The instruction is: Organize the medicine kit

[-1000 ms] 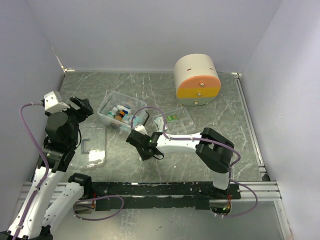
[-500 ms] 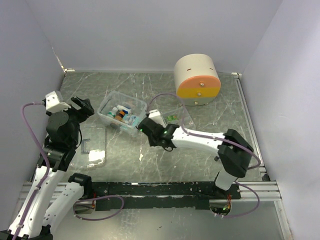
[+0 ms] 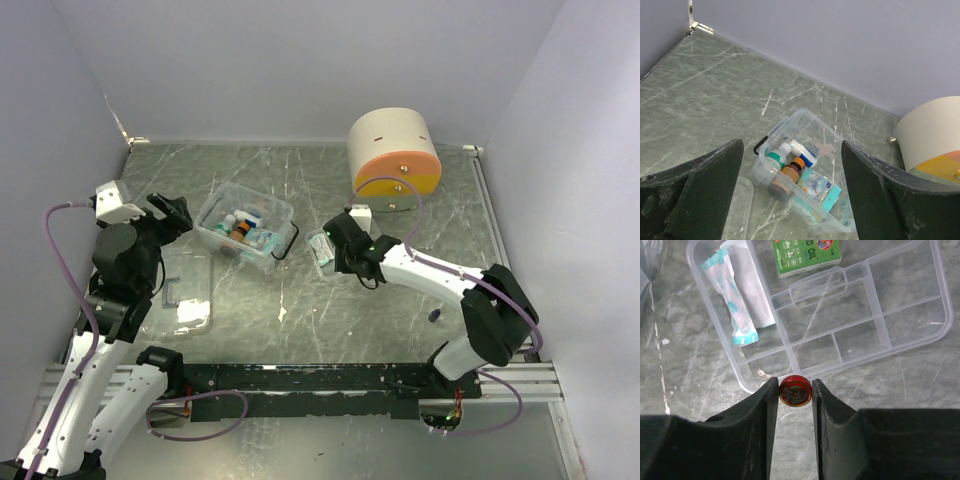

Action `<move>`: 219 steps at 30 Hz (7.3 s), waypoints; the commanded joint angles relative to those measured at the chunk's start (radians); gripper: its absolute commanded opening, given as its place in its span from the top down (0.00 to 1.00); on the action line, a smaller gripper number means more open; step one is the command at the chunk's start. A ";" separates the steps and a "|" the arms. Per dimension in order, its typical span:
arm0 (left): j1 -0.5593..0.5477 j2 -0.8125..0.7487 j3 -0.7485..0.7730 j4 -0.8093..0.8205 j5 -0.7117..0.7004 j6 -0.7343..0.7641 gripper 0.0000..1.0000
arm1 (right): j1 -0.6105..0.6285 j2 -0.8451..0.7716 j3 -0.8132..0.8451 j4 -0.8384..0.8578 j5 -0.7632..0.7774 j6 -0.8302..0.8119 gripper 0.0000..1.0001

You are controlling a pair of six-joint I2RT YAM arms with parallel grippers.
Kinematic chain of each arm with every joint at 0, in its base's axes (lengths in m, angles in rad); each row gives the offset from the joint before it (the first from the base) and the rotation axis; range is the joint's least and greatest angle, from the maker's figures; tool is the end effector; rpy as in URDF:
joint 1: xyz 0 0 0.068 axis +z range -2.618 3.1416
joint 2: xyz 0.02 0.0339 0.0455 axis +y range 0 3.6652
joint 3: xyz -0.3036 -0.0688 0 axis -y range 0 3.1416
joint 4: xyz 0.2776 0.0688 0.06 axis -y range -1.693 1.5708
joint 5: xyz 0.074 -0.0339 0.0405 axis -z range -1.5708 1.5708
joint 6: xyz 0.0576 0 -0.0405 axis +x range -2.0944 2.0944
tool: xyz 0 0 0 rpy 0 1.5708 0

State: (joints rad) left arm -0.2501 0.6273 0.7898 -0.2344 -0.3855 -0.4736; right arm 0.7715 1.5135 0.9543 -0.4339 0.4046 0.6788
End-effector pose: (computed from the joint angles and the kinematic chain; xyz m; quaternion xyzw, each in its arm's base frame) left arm 0.1657 -0.0200 0.3867 -0.2098 0.6995 -0.1055 0.6750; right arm 0.2589 0.2202 0.2138 0.0137 0.9407 0.0409 0.3366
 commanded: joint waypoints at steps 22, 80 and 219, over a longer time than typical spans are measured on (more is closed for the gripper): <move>0.012 -0.006 -0.007 0.047 0.027 0.019 0.10 | -0.117 0.139 0.008 0.129 -0.093 -0.087 0.70; -0.272 0.708 0.203 0.000 0.590 0.147 0.23 | -0.413 0.106 0.007 0.204 -0.036 -0.248 0.56; -0.461 0.337 0.097 0.033 0.183 0.181 0.17 | -0.176 0.202 0.014 0.063 -0.432 -0.660 0.62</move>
State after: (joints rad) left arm -0.7044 0.9745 0.8970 -0.2405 -0.1959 -0.3027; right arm 0.5812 1.6939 0.9565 -0.3534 -0.0071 0.0315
